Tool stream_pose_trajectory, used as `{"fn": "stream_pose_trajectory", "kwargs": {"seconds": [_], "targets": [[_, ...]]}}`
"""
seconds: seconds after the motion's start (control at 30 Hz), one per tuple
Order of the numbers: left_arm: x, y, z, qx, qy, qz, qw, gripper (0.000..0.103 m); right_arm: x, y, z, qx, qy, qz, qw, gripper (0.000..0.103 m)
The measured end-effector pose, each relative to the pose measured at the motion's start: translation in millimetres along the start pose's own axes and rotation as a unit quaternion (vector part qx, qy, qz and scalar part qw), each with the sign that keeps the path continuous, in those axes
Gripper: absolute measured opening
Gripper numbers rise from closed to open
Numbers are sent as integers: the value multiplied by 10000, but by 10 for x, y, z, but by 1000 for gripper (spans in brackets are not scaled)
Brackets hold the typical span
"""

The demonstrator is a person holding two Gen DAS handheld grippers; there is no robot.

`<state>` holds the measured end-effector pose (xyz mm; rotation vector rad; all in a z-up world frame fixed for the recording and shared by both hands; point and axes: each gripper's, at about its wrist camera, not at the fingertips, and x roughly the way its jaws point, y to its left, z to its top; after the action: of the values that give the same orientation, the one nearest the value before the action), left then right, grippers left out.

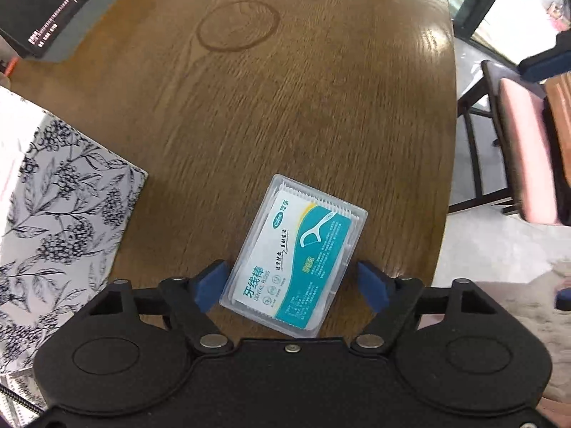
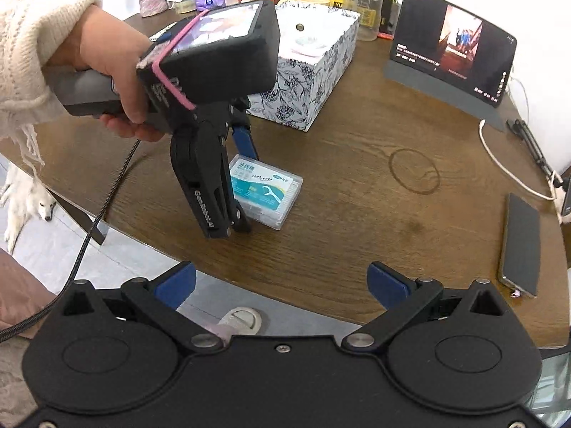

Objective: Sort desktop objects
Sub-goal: 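Close the left gripper on the clear floss box, then carry the floss box with the left gripper into the open box and release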

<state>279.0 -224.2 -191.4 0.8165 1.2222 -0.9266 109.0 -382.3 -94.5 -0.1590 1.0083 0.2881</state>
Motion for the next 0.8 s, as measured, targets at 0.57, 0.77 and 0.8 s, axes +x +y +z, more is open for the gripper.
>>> {"fn": "stream_pose_trajectory", "kwargs": {"seconds": [0.57, 0.77, 0.8], "targets": [[-1254, 886, -118, -288, -1083, -402, 9929, 63, 363, -32, 1055, -684, 101, 165, 9975, 103], [-1350, 1704, 4, -179, -1166, -484, 9918, 63, 664, -88, 1686, -754, -108, 315, 9966, 103], [-1257, 1832, 46, -144, -1160, -654, 9910, 63, 729, -102, 1766, -759, -116, 317, 9965, 103]]}}
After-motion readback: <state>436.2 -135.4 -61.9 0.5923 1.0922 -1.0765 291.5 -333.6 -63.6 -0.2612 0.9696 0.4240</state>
